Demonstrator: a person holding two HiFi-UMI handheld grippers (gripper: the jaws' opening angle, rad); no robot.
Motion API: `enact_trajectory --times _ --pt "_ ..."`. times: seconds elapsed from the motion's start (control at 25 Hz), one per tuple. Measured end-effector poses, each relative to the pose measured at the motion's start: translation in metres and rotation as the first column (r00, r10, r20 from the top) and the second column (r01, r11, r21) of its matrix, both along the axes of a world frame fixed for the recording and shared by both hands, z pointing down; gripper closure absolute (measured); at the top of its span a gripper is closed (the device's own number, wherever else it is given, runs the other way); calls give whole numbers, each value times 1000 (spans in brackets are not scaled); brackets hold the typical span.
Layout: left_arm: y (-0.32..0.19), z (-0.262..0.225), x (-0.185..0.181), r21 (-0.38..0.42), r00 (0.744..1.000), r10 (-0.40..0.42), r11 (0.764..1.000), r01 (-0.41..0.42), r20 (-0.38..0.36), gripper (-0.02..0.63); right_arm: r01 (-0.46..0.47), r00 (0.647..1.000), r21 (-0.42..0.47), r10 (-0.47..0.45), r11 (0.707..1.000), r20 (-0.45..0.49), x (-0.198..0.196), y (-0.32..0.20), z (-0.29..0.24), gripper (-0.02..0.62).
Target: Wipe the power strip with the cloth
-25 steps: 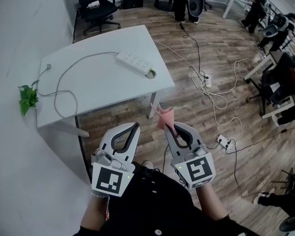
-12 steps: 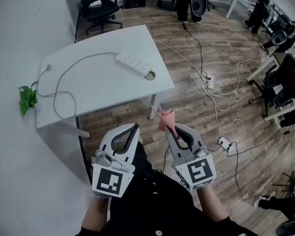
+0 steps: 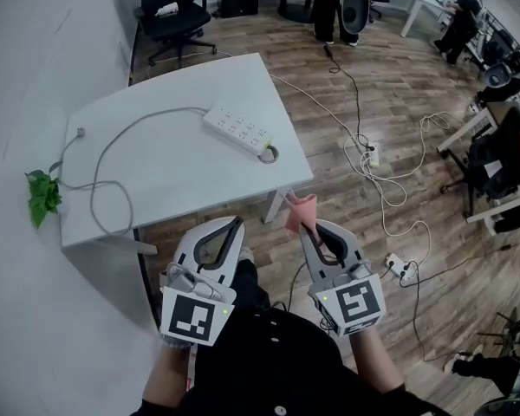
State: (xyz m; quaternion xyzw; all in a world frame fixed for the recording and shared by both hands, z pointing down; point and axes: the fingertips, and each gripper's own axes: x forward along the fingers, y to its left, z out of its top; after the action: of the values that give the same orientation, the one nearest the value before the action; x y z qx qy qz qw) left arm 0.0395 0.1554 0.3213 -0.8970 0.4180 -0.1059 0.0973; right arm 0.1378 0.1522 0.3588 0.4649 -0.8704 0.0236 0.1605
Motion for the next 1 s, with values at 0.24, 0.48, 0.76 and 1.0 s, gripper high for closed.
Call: enact_trajectory --times 0.24,0.48,0.76,1.0 --pt "-67 -2 -3 -1 1000 8 1000 -8 3 592 7 1000 -1 -7 1000 6 -12 -67 -6 546" --pt "-131 -3 -15 6 1000 3 1000 -3 1 592 20 1000 -4 -20 1000 6 -27 -133 -6 545" --pt "-191 -2 -32 -4 1000 -16 1000 16 -9 592 41 999 -10 -41 999 -2 -45 -197 -9 545" --pt "-228 4 -47 -13 1000 -26 1000 25 -18 592 47 999 3 -47 999 -6 -61 -239 -6 546"
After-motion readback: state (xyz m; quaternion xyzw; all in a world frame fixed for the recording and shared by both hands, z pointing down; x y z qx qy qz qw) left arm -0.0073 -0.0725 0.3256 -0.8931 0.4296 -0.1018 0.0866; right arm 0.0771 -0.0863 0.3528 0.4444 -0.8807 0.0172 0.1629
